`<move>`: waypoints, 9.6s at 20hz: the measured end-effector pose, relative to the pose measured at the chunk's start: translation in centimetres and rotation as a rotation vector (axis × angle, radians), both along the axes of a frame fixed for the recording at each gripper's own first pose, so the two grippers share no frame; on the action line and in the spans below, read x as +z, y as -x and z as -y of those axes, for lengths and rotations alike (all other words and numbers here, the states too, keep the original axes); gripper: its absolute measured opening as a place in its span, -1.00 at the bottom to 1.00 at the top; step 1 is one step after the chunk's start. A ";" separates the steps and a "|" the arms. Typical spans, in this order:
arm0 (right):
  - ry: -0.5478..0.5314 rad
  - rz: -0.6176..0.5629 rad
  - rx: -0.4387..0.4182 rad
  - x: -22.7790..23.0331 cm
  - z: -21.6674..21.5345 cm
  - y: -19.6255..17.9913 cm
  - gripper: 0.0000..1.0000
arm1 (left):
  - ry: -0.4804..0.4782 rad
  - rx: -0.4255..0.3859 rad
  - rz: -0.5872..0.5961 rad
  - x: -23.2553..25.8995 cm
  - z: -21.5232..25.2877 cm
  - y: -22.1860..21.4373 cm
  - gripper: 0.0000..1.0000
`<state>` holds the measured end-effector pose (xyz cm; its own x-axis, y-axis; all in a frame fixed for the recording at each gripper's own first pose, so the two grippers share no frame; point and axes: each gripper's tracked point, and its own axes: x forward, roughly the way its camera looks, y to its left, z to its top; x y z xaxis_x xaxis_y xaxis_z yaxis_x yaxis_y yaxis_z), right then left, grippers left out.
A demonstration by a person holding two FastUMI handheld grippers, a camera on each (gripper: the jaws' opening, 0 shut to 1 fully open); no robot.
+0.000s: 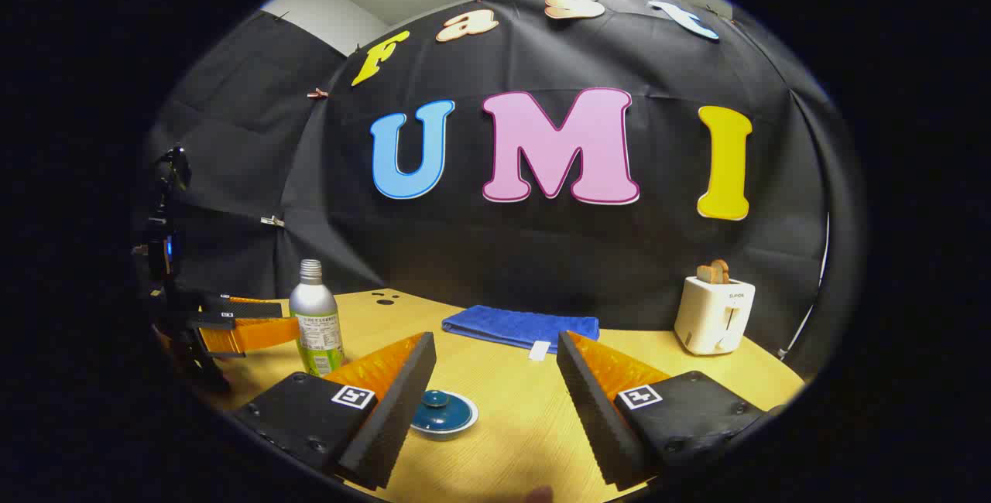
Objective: Open the teacup lid with one hand, grasp the water bottle and pour water into the teacup with the other hand; after pouring, place the water bottle on the coaster and then close the teacup lid.
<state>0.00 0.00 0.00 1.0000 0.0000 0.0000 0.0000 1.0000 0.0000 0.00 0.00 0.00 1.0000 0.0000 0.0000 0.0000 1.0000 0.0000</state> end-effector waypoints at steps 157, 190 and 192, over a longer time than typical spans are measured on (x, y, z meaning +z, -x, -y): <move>-0.111 0.130 -0.034 5.8 11.5 7.3 -0.41 | -2.562 -0.022 -0.059 3.5 8.6 -7.9 0.65; -0.113 0.132 -0.050 5.9 11.9 7.5 -0.41 | -0.090 -0.034 -0.052 -3.1 8.2 -10.1 0.61; -0.116 0.129 -0.048 5.7 11.8 7.3 -0.41 | -0.083 -0.035 -0.061 -3.5 8.2 -10.2 0.61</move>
<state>-7.31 -11.85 5.71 0.9906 -0.0551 0.1251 0.0402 0.9921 0.1186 10.18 -8.20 -3.49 0.9975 -0.0327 -0.0627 0.0378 0.9959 0.0821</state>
